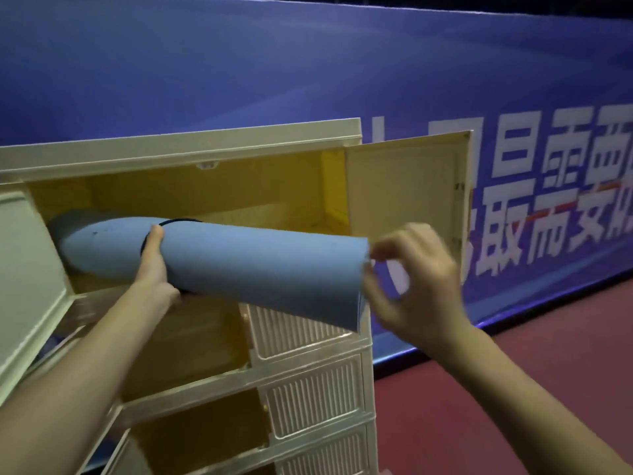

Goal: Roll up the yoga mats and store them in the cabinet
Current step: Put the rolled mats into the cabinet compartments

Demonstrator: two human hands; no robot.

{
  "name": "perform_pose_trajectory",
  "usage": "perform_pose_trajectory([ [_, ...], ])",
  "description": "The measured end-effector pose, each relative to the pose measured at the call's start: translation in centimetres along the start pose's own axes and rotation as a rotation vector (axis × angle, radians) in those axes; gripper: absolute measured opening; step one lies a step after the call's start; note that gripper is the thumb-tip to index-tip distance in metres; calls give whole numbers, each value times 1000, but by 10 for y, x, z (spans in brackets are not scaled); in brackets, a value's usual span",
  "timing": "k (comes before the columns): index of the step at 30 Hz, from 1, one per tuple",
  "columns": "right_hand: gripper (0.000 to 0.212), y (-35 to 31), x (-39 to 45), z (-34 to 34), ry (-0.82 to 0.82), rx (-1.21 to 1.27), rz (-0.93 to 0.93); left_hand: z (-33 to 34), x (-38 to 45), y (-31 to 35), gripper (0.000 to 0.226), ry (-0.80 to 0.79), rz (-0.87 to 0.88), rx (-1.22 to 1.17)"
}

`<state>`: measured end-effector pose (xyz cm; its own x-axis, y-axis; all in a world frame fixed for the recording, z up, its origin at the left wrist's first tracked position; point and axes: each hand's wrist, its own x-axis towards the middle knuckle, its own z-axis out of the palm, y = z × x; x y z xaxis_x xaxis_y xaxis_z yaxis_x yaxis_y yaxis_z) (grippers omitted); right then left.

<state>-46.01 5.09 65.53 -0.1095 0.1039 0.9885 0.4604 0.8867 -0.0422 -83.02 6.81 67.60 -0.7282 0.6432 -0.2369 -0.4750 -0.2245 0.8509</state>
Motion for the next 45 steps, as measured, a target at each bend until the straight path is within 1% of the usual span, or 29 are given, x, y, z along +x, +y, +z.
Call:
perform_pose_trajectory([
  [1,26,-3,9,17,-129,-61,-73,8,0,0,116,10,-12,-7],
  [2,48,-1,17,36,-283,-133,-100,17,-2,-1,113,22,-32,-16],
  [4,101,5,28,76,-643,-300,-65,29,-4,-5,113,45,-72,-16],
  [5,122,9,33,96,-779,-387,-56,34,-4,-8,113,54,-65,-5],
  [6,137,14,38,114,-868,-472,-74,38,-5,-9,111,65,-56,9],
  [8,149,29,47,145,-960,-625,-112,44,-3,-12,110,77,-54,15],
  [10,146,46,58,165,-989,-684,-89,47,2,-15,106,73,-83,-9],
  [12,133,57,74,175,-984,-708,-68,50,11,-13,97,47,-95,-29],
  [13,124,60,84,179,-970,-735,-86,53,14,-11,90,34,-100,-26],
  [15,95,62,107,186,-944,-756,-137,60,20,-3,72,17,-84,12],
  [17,71,62,126,194,-930,-735,-163,63,28,7,65,37,6,112],
  [19,59,61,138,205,-925,-736,-178,62,43,18,70,94,193,302],
  [21,49,65,139,217,-939,-722,-150,55,47,28,74,116,403,570],
  [24,41,87,128,229,-984,-666,-45,33,49,42,79,82,689,1147],
  [25,36,97,120,233,-984,-630,2,26,52,46,79,93,745,1326],
  [27,24,115,104,241,-974,-570,68,11,62,48,82,91,752,1545],
  [29,23,125,96,250,-965,-541,96,2,76,44,86,67,654,1608],
  [32,29,137,86,256,-919,-550,149,2,86,22,83,43,552,1577],
  [33,29,140,81,255,-880,-568,179,5,87,9,78,43,572,1601],
  [35,27,141,69,256,-809,-672,193,9,89,-14,64,80,718,1705],
  [37,27,131,65,264,-833,-737,170,14,97,-13,56,150,881,1780],
  [38,29,126,68,269,-857,-712,180,19,102,-1,52,165,907,1837],
  [39,30,122,74,271,-881,-665,203,25,110,14,46,154,866,1902],
  [40,29,121,80,271,-900,-623,218,30,121,26,45,138,786,1957],
  [41,26,121,85,270,-916,-598,226,34,136,33,56,109,719,2000],
  [42,21,122,88,268,-925,-579,236,36,153,33,78,62,688,2074],
  [43,18,123,88,266,-940,-571,246,38,167,26,104,17,712,2141],
  [44,17,125,84,266,-945,-567,250,38,179,16,121,-26,772,2173],
  [45,18,126,80,268,-934,-564,250,39,189,8,127,-43,836,2156],
])
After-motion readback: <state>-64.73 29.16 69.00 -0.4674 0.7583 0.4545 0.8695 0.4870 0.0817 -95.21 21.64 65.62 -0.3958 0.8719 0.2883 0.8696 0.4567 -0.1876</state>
